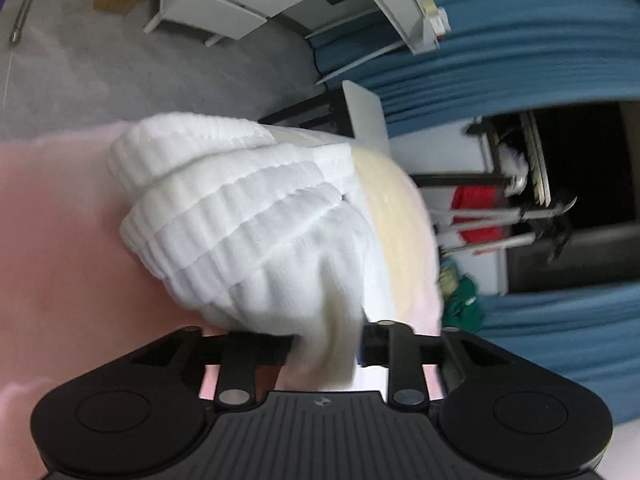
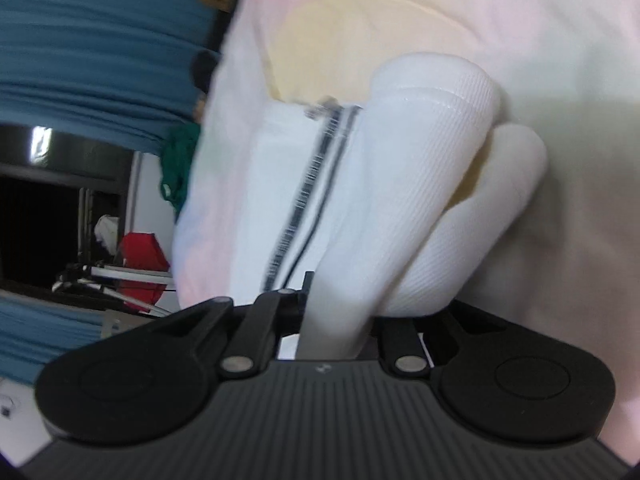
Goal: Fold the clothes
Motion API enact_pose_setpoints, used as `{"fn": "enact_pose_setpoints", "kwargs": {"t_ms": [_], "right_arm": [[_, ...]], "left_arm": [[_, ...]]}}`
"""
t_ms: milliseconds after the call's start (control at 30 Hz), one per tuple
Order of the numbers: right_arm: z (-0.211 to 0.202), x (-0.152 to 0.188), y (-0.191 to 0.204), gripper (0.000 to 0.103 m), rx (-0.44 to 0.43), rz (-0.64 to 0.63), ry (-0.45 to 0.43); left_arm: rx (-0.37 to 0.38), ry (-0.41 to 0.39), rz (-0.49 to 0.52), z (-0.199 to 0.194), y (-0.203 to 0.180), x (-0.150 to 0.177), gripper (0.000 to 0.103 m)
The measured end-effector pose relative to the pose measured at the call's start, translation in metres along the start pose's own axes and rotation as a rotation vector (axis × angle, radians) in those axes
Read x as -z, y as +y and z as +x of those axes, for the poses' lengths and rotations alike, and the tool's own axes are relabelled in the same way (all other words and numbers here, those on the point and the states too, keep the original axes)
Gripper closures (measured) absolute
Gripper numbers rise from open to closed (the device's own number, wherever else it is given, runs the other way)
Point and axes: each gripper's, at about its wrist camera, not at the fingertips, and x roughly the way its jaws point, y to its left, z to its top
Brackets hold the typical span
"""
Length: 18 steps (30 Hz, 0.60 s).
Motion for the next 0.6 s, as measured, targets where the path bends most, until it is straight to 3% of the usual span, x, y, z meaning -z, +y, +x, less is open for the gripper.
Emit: {"fn": "enact_pose_setpoints", "kwargs": {"t_ms": [167,233,433,600], "right_arm": [[-0.002,0.005,-0.016,0.081,-0.033,0.157,-0.01],[-0.003,0.005,-0.018,0.079,-0.035,0.163,-0.014],[0.001,0.001,-0.023,0.077,-0.061,0.155,-0.008],[0.006,-0.006,-0.018,0.074,-0.073,0.122,-0.03]], "left_arm": [[-0.091,0.017,0.134,-0.026,0.006,0.012,0.038],[-0.118,0.011,0.175,-0.04,0.002,0.019,0.023],[-0.267,0.036,0.46,-0.076,-0.041,0.046,0.021],[-0.274,-0.003,0.633,-0.078,-0.098,0.073,0.021]]}}
